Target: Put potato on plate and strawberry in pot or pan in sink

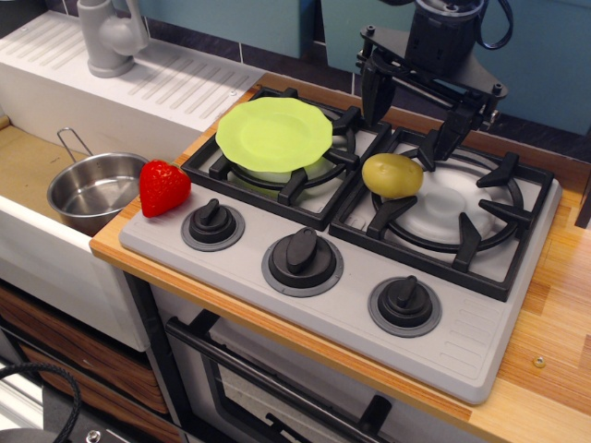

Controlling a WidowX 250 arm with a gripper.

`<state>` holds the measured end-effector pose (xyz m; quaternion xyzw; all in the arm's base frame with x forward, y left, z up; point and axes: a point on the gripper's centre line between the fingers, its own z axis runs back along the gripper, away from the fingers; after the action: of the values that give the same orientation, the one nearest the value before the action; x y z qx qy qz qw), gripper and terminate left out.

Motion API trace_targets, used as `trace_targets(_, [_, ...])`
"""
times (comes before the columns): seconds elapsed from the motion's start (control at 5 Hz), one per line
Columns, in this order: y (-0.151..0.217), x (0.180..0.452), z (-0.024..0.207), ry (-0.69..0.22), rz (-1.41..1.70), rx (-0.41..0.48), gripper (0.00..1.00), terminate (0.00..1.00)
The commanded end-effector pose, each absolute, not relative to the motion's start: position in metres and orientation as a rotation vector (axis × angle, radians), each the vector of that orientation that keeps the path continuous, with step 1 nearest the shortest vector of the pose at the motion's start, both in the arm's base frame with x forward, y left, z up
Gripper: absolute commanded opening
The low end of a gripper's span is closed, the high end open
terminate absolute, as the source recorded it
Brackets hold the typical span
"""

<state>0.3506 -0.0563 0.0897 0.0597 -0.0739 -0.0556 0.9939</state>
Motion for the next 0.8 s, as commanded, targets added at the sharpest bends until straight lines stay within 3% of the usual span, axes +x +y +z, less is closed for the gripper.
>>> trace_targets(0.0, [-0.056,0.351,0.090,-0.148,-0.112,0.120,1.00,0.00])
trace_targets(0.6, [-0.057,0.361,0.061,-0.209,-0.117,0.097,1.00,0.00])
